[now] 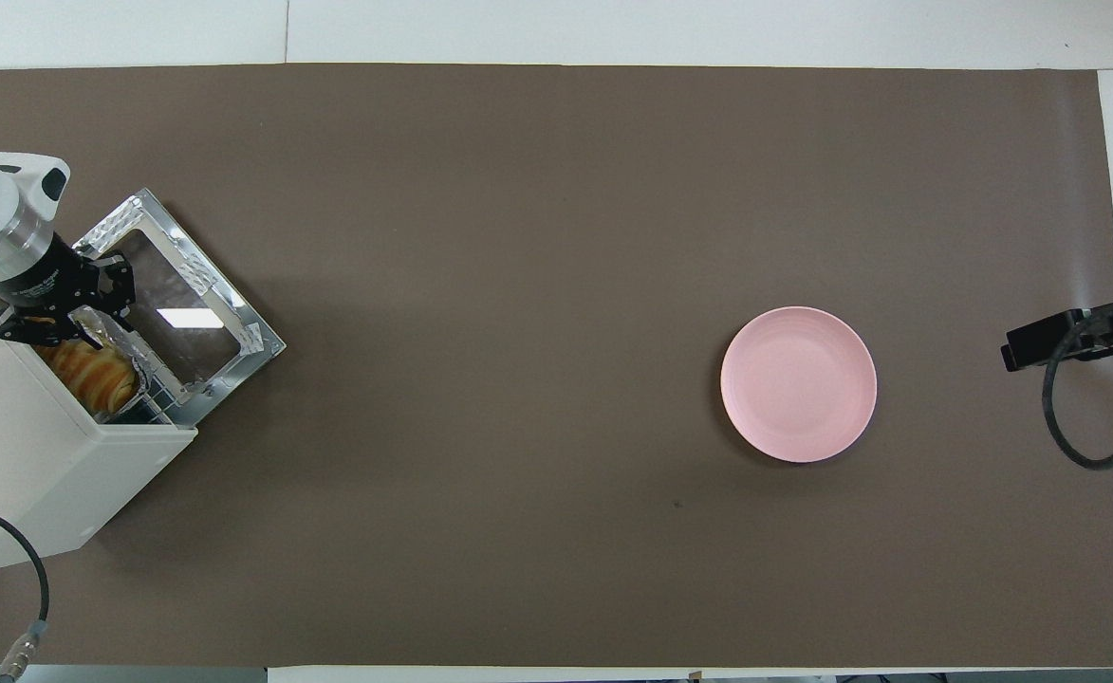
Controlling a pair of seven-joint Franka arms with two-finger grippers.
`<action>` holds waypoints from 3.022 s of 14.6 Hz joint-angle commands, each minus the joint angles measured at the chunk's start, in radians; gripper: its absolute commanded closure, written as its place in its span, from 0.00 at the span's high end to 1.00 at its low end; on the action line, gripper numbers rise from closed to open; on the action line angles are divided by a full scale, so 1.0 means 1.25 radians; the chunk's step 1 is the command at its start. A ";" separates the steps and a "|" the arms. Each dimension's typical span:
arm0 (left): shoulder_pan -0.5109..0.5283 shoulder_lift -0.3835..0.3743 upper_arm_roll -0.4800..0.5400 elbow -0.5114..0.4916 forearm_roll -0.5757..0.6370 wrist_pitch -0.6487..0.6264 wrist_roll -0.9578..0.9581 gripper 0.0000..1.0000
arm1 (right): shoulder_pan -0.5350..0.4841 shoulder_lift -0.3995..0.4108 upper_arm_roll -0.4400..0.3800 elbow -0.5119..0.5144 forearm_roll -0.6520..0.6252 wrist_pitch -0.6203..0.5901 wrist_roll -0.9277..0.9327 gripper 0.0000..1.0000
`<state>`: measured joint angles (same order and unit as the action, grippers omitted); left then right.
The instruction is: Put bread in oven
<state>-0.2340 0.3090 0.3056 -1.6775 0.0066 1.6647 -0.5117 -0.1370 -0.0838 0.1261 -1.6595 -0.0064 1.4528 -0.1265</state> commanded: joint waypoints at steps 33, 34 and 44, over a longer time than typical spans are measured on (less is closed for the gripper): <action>0.046 -0.229 0.010 0.055 -0.003 -0.048 0.374 1.00 | -0.014 -0.013 0.010 -0.016 -0.002 0.004 -0.017 1.00; 0.046 -0.230 0.010 0.053 -0.002 -0.045 0.374 1.00 | -0.014 -0.013 0.010 -0.015 -0.002 0.004 -0.017 1.00; 0.162 -0.223 -0.120 0.063 -0.003 -0.048 0.370 1.00 | -0.014 -0.013 0.010 -0.016 -0.002 0.004 -0.017 1.00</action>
<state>-0.1531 0.0405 0.2848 -1.5932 0.0058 1.6069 -0.0592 -0.1370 -0.0838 0.1261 -1.6596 -0.0064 1.4528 -0.1265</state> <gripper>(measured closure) 0.000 0.000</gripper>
